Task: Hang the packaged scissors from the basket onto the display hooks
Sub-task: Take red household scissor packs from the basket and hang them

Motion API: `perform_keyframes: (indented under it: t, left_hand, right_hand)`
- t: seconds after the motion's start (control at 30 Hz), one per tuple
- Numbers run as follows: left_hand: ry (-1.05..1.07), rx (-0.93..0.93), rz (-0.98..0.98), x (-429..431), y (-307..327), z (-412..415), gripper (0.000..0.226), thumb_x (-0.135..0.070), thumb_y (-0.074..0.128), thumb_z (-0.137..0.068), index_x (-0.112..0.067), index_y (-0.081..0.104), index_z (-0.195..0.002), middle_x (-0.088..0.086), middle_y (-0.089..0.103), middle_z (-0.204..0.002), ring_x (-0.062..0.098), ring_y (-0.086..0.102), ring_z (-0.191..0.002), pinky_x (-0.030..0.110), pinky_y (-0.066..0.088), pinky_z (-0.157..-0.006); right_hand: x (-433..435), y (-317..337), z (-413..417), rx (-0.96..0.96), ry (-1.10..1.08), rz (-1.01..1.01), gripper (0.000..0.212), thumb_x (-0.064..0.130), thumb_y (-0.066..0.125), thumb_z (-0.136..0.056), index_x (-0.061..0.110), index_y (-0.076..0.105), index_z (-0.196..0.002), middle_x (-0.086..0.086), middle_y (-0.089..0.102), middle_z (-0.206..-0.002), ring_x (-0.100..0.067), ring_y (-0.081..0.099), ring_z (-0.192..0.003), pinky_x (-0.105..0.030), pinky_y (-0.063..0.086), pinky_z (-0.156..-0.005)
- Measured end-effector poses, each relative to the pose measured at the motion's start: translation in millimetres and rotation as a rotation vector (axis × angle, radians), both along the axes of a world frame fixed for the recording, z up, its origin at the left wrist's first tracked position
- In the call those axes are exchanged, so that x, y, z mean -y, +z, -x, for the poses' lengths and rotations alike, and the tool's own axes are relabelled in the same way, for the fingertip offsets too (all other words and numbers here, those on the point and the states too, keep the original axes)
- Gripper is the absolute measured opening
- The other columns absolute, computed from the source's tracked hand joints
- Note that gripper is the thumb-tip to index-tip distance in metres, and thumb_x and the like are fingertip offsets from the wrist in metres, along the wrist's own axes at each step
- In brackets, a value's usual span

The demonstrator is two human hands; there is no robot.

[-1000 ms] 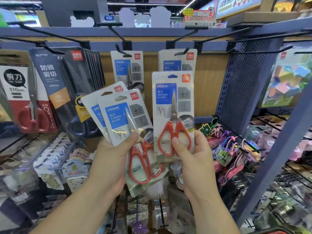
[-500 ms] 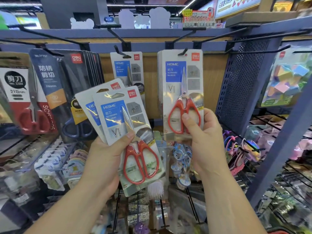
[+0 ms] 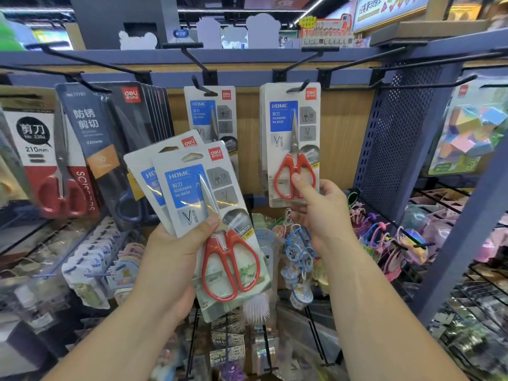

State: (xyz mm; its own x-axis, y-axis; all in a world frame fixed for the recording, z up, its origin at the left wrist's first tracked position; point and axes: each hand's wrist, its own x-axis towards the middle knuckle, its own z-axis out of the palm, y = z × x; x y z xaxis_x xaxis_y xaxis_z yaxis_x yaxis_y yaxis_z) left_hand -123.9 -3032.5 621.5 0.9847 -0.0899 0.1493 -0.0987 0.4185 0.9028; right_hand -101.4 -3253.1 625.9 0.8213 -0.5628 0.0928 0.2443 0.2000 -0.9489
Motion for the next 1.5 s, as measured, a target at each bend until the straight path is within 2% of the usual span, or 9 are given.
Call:
perform_keyframes:
  t: [0.17,0.37,0.5,0.67,0.87,1.07,1.23,1.4,1.5]
  left_hand:
    - [-0.009,-0.004,0.002,1,2,3,0.045,-0.014,0.072,-0.079,-0.019,0.073,-0.124,0.005,0.079,-0.119,0.026,0.077,-0.107,0.047,0.055,-0.1]
    - [0.017,0.014,0.022,-3,5,6,0.044,-0.012,0.071,-0.081,-0.02,0.072,-0.124,0.005,0.079,-0.12,0.026,0.076,-0.109,0.045,0.055,-0.098]
    - [-0.009,0.021,0.064,-4,10,4,0.044,-0.011,0.069,-0.083,-0.015,0.071,-0.128,0.009,0.078,-0.12,0.027,0.077,-0.107,0.042,0.064,-0.085]
    - [-0.084,0.043,0.054,-5,17,4,0.042,-0.008,0.066,-0.086,-0.011,0.071,-0.128,0.012,0.078,-0.118,0.029,0.077,-0.105,0.035,0.065,-0.077]
    - [-0.232,-0.009,0.092,-13,10,9,0.045,-0.02,0.051,-0.093,-0.023,0.068,-0.135,0.011,0.074,-0.13,0.032,0.073,-0.117,0.05,0.062,-0.093]
    - [-0.089,-0.041,0.03,-21,2,10,0.031,-0.02,0.048,-0.106,-0.023,0.07,-0.127,0.007,0.079,-0.117,0.027,0.077,-0.105,0.042,0.066,-0.084]
    - [0.058,0.009,-0.163,-47,10,-4,0.026,-0.023,0.047,-0.11,-0.028,0.073,-0.115,0.008,0.082,-0.103,0.028,0.08,-0.086,0.04,0.063,-0.06]
    - [0.115,0.092,-0.347,-83,17,-16,0.028,-0.016,0.053,-0.107,-0.026,0.078,-0.097,0.018,0.078,-0.091,0.038,0.074,-0.083,0.069,0.057,-0.082]
    - [0.121,0.136,-0.418,-106,20,-20,0.028,-0.017,0.055,-0.107,-0.03,0.079,-0.1,0.012,0.08,-0.096,0.046,0.074,-0.095,0.074,0.053,-0.09]
  right_hand:
    - [-4,3,-11,-0.072,0.001,-0.022,0.057,0.039,0.085,-0.085,0.015,0.054,-0.126,-0.013,0.071,-0.115,-0.021,0.075,-0.081,-0.03,0.058,-0.058]
    - [-25,1,22,-0.032,-0.123,0.02,0.068,0.052,0.084,-0.08,0.029,0.044,-0.13,-0.002,0.057,-0.127,-0.014,0.065,-0.1,-0.04,0.063,-0.08]
    - [-63,-11,59,0.072,0.17,0.255,0.081,0.058,0.091,-0.055,0.039,0.053,-0.125,0.008,0.065,-0.122,-0.01,0.068,-0.107,-0.038,0.06,-0.09]
    - [-88,-33,66,0.068,0.36,0.358,0.051,0.025,0.09,-0.08,0.032,0.061,-0.121,0.008,0.076,-0.113,-0.014,0.074,-0.105,-0.049,0.06,-0.095]
    - [-90,-38,62,0.131,0.256,0.142,0.04,0.028,0.084,-0.076,0.028,0.068,-0.111,-0.003,0.078,-0.11,-0.024,0.074,-0.105,-0.053,0.058,-0.097]
    - [-99,-42,62,0.111,0.302,0.134,0.041,0.026,0.087,-0.079,0.022,0.063,-0.112,-0.005,0.077,-0.108,-0.024,0.074,-0.103,-0.041,0.061,-0.089]
    - [-94,-37,66,0.088,0.196,0.24,0.043,0.028,0.085,-0.071,0.022,0.065,-0.108,0.001,0.078,-0.105,-0.018,0.075,-0.1,-0.051,0.06,-0.092]
    - [-91,-19,65,0.165,0.148,0.359,0.028,0.026,0.085,-0.077,0.036,0.068,-0.097,-0.001,0.077,-0.105,-0.022,0.074,-0.102,-0.049,0.059,-0.09]
    - [-89,-6,62,0.213,0.093,0.442,0.034,0.025,0.086,-0.079,0.033,0.067,-0.105,0.0,0.077,-0.108,-0.023,0.072,-0.104,-0.052,0.056,-0.096]
